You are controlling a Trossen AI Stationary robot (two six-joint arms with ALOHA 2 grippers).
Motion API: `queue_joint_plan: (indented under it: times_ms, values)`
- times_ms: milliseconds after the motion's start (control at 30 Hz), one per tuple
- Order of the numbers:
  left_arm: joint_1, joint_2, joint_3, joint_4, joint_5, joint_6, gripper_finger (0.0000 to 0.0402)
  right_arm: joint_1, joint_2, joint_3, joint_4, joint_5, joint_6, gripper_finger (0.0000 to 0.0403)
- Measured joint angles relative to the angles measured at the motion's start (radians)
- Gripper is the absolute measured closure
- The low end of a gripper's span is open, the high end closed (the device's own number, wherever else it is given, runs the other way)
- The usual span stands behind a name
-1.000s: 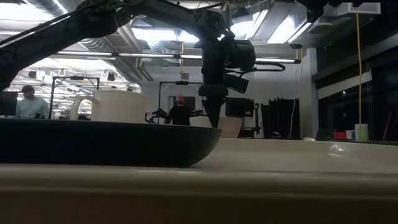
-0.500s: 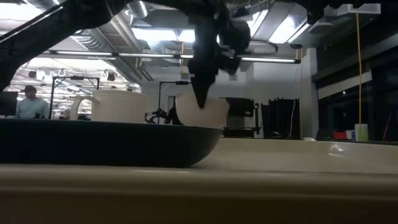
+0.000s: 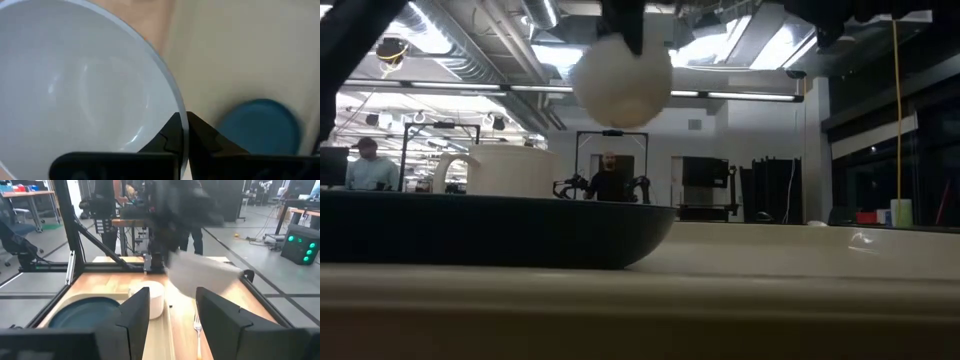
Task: Set up tray
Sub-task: Put the white bowl on top of the black plate on the serving tray
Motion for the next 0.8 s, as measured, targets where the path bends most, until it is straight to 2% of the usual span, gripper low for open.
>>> queue_joint_plan:
  times_ms: [300,467,633,800]
  values:
    - [-0.209,-0.015,0.000,0.001,0.015,-0.281,0.0399,0.000,0.000,0.000,-0.006,0.000,0.000,0.0234]
    - [-0.340,0.014,0.000,0.004,-0.018,-0.410,0.0400,0.000,0.000,0.000,-0.006,0.000,-0.001,0.0234]
    - [-0.452,0.055,0.000,0.026,-0.057,-0.473,0.0400,0.000,0.000,0.000,-0.002,0.000,0.001,0.0234]
    - [-0.543,0.117,0.000,0.036,-0.072,-0.472,0.0400,0.000,0.000,0.000,0.004,0.000,0.002,0.0234]
